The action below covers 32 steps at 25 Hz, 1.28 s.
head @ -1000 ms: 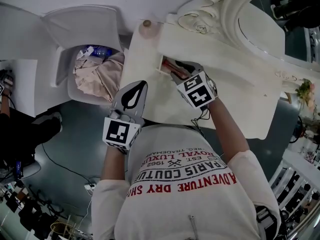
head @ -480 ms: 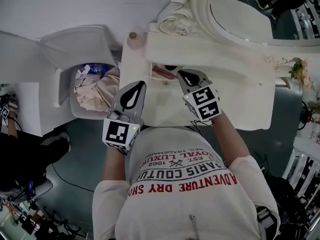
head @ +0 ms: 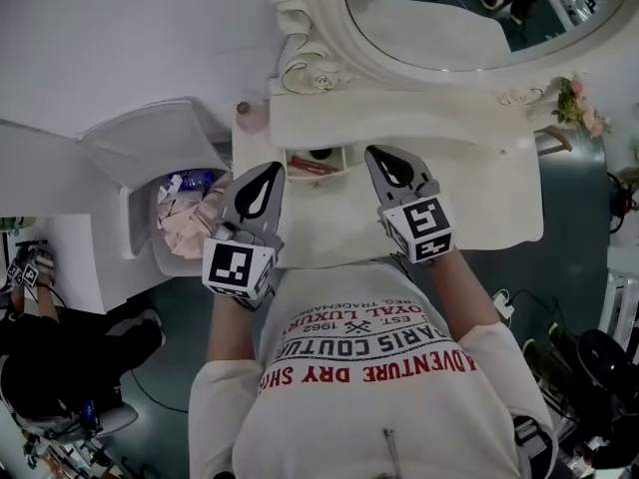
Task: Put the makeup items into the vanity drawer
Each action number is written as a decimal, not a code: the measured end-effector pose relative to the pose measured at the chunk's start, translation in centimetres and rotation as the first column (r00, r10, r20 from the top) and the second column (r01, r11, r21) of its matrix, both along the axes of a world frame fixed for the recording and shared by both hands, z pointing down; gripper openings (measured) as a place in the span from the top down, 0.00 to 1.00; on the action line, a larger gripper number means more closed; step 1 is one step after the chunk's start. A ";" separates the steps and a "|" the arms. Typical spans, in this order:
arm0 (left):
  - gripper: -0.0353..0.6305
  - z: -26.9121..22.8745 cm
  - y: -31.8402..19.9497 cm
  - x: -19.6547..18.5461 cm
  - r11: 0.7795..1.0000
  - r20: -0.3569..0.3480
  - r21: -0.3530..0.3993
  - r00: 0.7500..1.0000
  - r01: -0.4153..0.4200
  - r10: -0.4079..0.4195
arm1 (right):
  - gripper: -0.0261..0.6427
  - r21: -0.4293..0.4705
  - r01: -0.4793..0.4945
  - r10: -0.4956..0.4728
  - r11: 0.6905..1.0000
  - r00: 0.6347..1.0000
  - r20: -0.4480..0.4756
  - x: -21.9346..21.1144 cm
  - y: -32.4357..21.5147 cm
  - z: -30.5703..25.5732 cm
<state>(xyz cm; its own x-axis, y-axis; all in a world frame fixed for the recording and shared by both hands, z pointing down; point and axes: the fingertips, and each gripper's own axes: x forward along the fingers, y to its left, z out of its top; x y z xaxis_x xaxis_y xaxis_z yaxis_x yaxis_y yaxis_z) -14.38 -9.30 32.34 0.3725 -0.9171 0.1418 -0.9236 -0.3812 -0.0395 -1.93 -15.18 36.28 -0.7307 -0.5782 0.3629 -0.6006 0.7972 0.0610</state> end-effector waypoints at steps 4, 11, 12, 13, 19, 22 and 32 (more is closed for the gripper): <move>0.93 -1.2 -0.6 0.1 1.000 -0.004 0.022 1.000 -0.008 0.008 | 0.95 0.027 -0.057 0.055 0.998 0.996 0.069 1.8 -0.2 -2.3; 0.93 -2.1 -1.3 1.2 0.999 -0.001 0.034 1.000 -0.030 0.030 | 0.95 0.090 -0.068 0.058 0.994 0.992 0.116 3.3 -0.1 -4.5; 0.93 -2.2 -1.3 1.4 0.999 0.000 0.037 0.999 -0.033 0.033 | 0.95 0.094 -0.068 0.057 0.993 0.992 0.115 3.4 -0.1 -4.5; 0.93 -2.2 -1.3 1.6 0.999 0.001 0.039 0.999 -0.034 0.034 | 0.95 0.098 -0.067 0.056 0.993 0.992 0.114 3.5 -0.1 -4.5; 0.93 -2.8 -1.3 2.1 0.998 0.007 0.050 0.999 -0.035 0.034 | 0.95 0.113 -0.034 0.022 0.993 0.994 0.106 3.5 0.4 -4.6; 0.93 -2.9 -1.2 2.2 0.998 0.015 0.050 0.999 -0.035 0.034 | 0.95 0.112 -0.021 0.009 0.993 0.994 0.108 3.4 0.8 -4.7; 0.93 -2.3 -0.6 2.7 0.999 0.020 0.026 0.999 -0.046 0.045 | 0.95 0.138 0.003 -0.021 0.990 0.992 0.127 2.4 1.8 -5.2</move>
<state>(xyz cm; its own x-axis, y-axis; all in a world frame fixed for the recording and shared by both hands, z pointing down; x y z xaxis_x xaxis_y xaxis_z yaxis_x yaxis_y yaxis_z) -11.64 -9.93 30.08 0.4113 -0.9029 0.1254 -0.9043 -0.4214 -0.0680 0.49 -13.42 31.11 -0.7732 -0.6069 0.1841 -0.6009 0.7939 0.0933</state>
